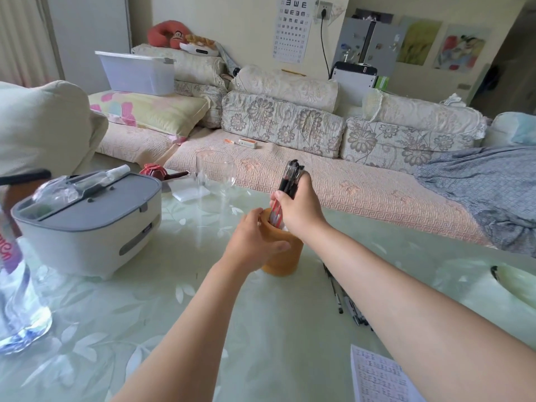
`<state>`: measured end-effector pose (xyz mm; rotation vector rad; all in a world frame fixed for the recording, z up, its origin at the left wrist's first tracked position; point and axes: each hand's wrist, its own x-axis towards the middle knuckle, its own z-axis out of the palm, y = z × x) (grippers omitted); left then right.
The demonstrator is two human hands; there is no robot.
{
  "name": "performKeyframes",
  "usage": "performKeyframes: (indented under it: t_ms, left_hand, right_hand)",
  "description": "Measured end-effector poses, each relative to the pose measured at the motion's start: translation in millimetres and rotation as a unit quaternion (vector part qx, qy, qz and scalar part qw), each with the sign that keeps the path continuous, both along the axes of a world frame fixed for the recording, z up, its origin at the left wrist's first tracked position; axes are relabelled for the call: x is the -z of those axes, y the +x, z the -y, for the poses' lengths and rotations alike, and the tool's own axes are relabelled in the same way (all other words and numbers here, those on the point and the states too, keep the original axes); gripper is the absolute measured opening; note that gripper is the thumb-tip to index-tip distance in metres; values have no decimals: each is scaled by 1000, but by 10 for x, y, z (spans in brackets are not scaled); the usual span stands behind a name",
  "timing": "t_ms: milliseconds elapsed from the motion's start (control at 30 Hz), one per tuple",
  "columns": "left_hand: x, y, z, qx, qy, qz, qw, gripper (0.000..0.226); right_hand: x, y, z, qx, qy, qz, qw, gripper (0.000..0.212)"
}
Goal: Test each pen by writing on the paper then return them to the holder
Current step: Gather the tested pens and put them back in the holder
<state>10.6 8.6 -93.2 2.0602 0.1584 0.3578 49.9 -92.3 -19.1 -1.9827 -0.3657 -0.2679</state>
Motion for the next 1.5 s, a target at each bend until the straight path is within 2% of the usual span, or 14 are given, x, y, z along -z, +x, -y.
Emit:
performKeyframes:
  t_ms: [133, 233, 333, 367, 467, 633, 800, 900, 967, 1067, 1133, 1233, 1333, 1500]
  left_hand:
    - [3, -3, -13, -4, -8, 25, 1000, 91]
    - [-18, -37, 15, 33, -5, 28, 999, 81]
    - [-38, -43, 85, 48, -10, 19, 999, 69]
    - [-58, -58, 104, 51, -7, 10, 999, 74]
    - [-140, -96, 110, 76, -23, -14, 997, 117]
    - [-326, -131, 26, 66, -53, 44, 995, 80]
    - [-396, -127, 16, 70, 7, 68, 995, 63]
    - [-378, -118, 26, 58, 55, 79, 994, 56]
    - [-391, -112, 18, 55, 70, 78, 993, 55]
    - [-453, -131, 10, 40, 101, 89, 990, 57]
    - [-509, -165, 40, 18, 131, 123, 984, 55]
    - [-617, -254, 206, -12, 167, 226, 959, 40]
    - [-659, -301, 483, 29, 173, 265, 948, 32]
    - [-380, -251, 908, 153, 243, 156, 945, 35]
  right_hand:
    - [115, -9, -3, 8, -119, 2, 993, 26]
    - [150, -56, 33, 50, -234, 20, 971, 22]
    - [173, -74, 54, 66, -292, 22, 954, 28]
    - [186, -61, 61, 69, -319, 23, 945, 31]
    - [197, -35, 101, 72, -384, 7, 921, 43]
    - [189, 0, 199, 19, -404, -14, 914, 48]
    - [245, -37, 296, -22, -413, 59, 908, 41]
    - [240, -66, 330, -33, -413, 68, 907, 40]
    - [177, -79, 372, -41, -408, 57, 910, 47]
    - [40, -105, 526, -41, -359, 31, 932, 54]
    - [-29, -137, 701, -27, -319, 25, 947, 52]
    - [-2, -220, 1023, 8, -313, 0, 950, 44]
    - [190, -328, 1328, 30, -356, -42, 933, 42]
    - [511, -451, 1630, 77, -450, -139, 879, 44]
